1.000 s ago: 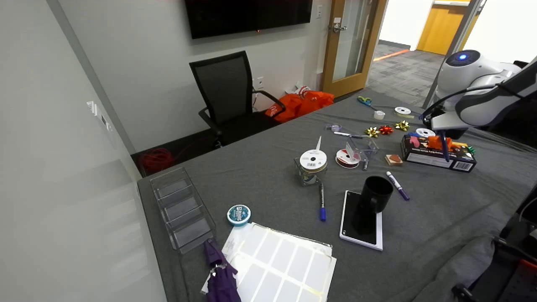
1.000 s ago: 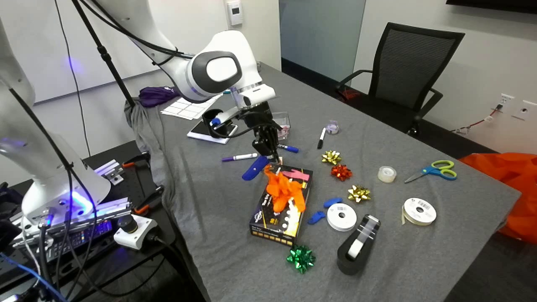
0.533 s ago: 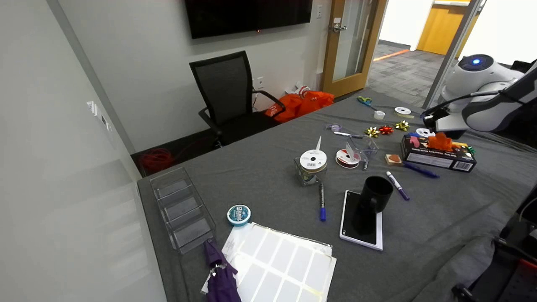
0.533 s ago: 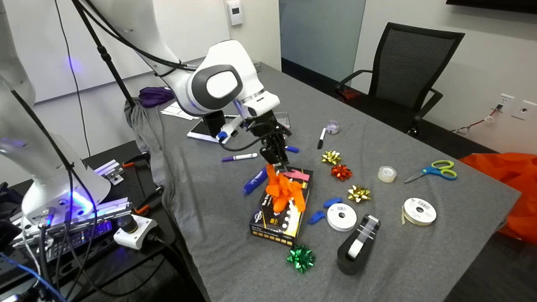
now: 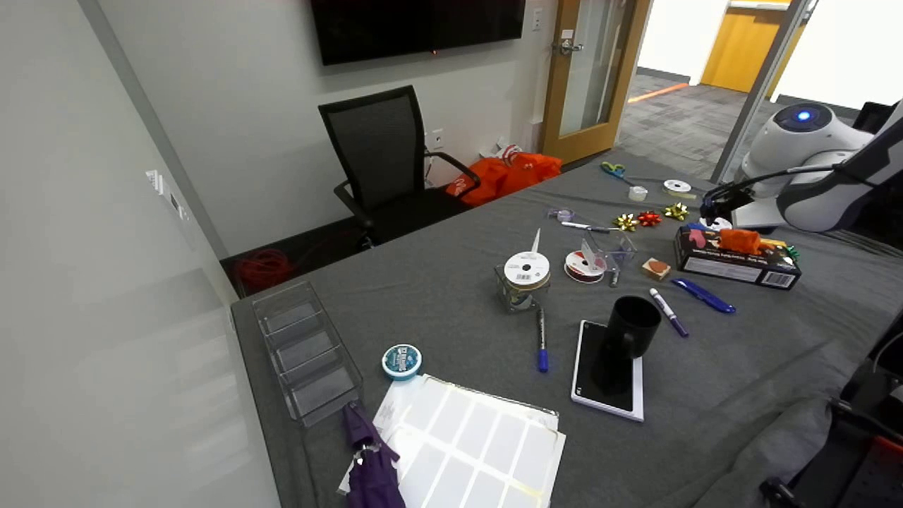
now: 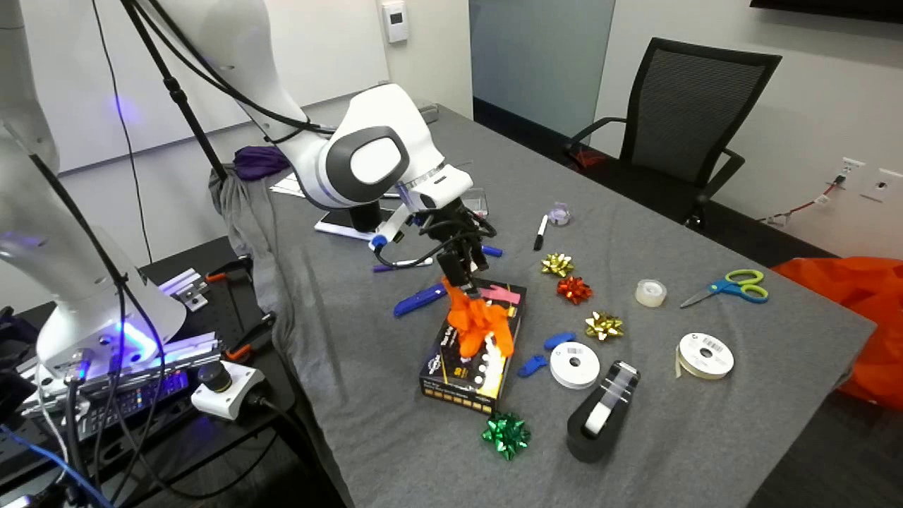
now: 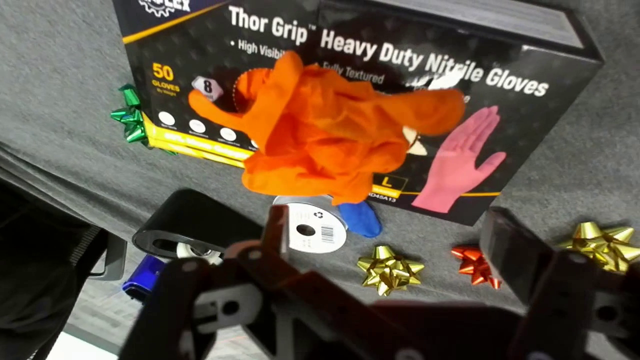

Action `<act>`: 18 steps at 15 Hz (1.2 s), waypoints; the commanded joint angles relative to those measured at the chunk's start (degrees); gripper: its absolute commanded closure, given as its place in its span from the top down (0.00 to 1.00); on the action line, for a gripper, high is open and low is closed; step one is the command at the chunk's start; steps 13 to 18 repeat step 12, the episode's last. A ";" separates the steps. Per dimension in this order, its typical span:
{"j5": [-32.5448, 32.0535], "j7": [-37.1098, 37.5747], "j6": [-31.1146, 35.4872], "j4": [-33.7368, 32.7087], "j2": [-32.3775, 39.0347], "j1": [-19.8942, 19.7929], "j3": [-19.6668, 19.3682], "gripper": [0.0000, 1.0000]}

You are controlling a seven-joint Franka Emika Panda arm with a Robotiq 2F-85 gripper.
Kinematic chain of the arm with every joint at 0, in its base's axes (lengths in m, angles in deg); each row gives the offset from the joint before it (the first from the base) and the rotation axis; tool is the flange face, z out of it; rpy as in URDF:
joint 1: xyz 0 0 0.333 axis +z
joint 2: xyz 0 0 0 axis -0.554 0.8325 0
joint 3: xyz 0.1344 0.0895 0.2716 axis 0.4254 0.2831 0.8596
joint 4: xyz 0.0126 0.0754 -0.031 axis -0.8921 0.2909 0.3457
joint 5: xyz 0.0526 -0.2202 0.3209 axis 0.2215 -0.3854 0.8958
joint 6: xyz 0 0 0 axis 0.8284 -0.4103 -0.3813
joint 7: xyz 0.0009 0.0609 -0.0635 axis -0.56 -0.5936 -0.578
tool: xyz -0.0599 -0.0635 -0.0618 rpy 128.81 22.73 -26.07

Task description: Take the blue marker out of the clear container on the right.

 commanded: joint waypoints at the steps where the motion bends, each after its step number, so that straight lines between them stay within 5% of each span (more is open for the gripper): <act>1: 7.44 -7.48 -4.04 2.15 -2.59 -0.74 3.09 1.00; 9: 35.94 -30.95 -32.36 0.60 -13.76 -1.63 11.39 1.00; 12: 40.78 -34.76 -40.02 -0.70 -15.99 -2.32 11.93 1.00; 18: 40.78 -34.76 -40.02 -0.70 -15.99 -2.32 11.93 1.00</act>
